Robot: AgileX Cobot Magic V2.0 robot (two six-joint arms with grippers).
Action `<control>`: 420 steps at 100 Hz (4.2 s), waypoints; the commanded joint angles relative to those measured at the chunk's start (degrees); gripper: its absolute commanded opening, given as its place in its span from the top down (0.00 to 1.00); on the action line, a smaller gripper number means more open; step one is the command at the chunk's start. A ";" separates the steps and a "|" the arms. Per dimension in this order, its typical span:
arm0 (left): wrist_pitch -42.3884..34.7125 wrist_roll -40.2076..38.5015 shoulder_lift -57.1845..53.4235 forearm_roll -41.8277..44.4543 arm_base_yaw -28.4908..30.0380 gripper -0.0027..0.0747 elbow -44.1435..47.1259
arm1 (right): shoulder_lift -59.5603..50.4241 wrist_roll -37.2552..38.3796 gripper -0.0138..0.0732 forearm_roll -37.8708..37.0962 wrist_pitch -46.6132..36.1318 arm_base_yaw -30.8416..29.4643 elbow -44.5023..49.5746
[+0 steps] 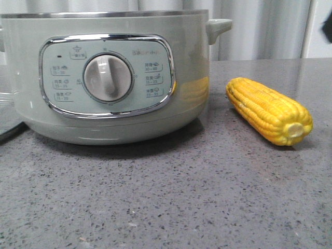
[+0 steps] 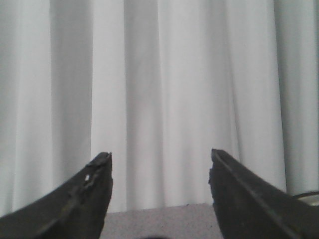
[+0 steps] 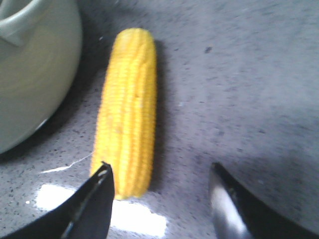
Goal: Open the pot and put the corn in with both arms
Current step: 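Lower the right gripper onto the yellow corn cob and grasp it, then lift the corn cob and carry it over the open pot, then lower the corn cob into the pot and open the right gripper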
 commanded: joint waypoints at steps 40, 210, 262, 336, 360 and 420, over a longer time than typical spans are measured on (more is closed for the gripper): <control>-3.90 -0.22 -0.84 0.32 -0.45 0.46 -2.95 | 18.17 -0.75 0.45 6.00 -1.51 4.12 -7.13; -5.76 -0.22 -0.84 0.32 -0.45 0.46 -2.95 | 7.15 -0.75 0.82 5.87 2.70 2.15 -27.00; -5.76 -0.24 -0.84 0.32 -0.45 0.46 -2.95 | 22.20 -0.75 0.85 6.12 -10.29 20.36 -34.78; -5.76 -0.24 -0.84 0.32 -0.45 0.47 -2.95 | 30.69 -0.75 0.63 6.12 -9.41 20.59 -36.31; -5.76 -0.24 -0.84 0.32 -0.45 0.47 -2.95 | 30.69 -0.75 0.53 6.12 -9.41 20.59 -36.31; -5.66 -0.24 -0.84 0.32 -0.45 0.47 -2.95 | 30.00 -0.75 0.40 5.98 -9.53 20.49 -36.31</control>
